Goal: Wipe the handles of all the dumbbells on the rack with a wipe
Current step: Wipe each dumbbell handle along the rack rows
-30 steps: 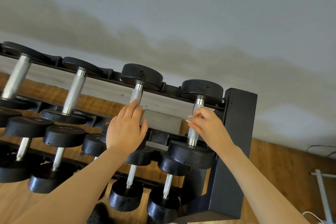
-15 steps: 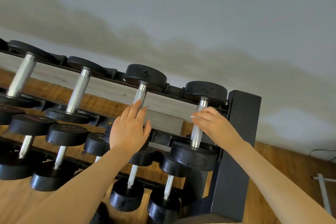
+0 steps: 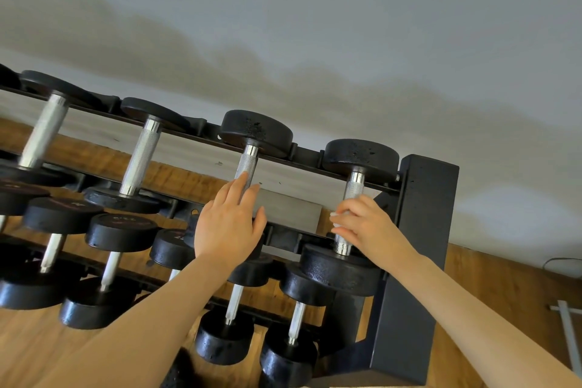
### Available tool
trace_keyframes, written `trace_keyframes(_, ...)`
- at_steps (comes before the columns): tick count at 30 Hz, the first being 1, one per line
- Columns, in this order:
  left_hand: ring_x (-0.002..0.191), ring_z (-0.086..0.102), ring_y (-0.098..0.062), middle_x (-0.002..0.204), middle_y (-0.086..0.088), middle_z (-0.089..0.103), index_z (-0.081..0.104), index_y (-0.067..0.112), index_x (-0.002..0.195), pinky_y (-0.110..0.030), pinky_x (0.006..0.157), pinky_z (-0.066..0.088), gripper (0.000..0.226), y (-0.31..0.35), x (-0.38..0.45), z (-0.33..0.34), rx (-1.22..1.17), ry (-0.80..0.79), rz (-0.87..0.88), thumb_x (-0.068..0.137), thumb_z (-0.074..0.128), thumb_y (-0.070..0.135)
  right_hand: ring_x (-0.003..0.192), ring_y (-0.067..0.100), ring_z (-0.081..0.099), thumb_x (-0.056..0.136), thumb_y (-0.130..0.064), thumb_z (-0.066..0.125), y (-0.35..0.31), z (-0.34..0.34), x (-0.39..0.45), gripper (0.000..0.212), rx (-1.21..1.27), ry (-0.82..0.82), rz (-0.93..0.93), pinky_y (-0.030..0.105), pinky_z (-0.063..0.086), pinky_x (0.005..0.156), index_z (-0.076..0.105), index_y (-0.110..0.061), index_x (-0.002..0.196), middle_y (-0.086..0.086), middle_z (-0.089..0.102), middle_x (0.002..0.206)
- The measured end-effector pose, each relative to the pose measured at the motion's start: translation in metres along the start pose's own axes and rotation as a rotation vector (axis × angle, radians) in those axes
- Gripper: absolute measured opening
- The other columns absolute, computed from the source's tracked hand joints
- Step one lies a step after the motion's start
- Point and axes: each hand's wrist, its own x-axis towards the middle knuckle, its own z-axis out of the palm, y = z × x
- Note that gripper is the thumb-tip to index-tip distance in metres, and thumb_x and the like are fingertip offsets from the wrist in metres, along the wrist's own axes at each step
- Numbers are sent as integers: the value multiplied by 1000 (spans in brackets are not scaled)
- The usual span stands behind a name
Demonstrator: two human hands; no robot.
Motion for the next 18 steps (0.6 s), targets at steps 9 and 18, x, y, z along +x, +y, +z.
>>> trace_keyframes(9, 129, 51, -29, 148, -10, 47, 57, 15, 133, -46, 88, 54, 45, -1, 0, 1, 5, 12, 13, 94, 50, 37, 83, 22, 57, 80, -17, 74, 2, -1, 5, 14, -47, 22, -21, 33, 55, 68, 73, -9, 91, 5, 65, 94)
trace_keyframes(18, 128, 52, -28, 148, -10, 47, 57, 16, 132, -45, 87, 54, 44, 0, 0, 2, 19, 13, 11, 94, 52, 36, 92, 21, 58, 92, -24, 55, 9, -4, -6, 25, 56, -83, -66, 34, 55, 70, 71, -11, 106, 5, 64, 104)
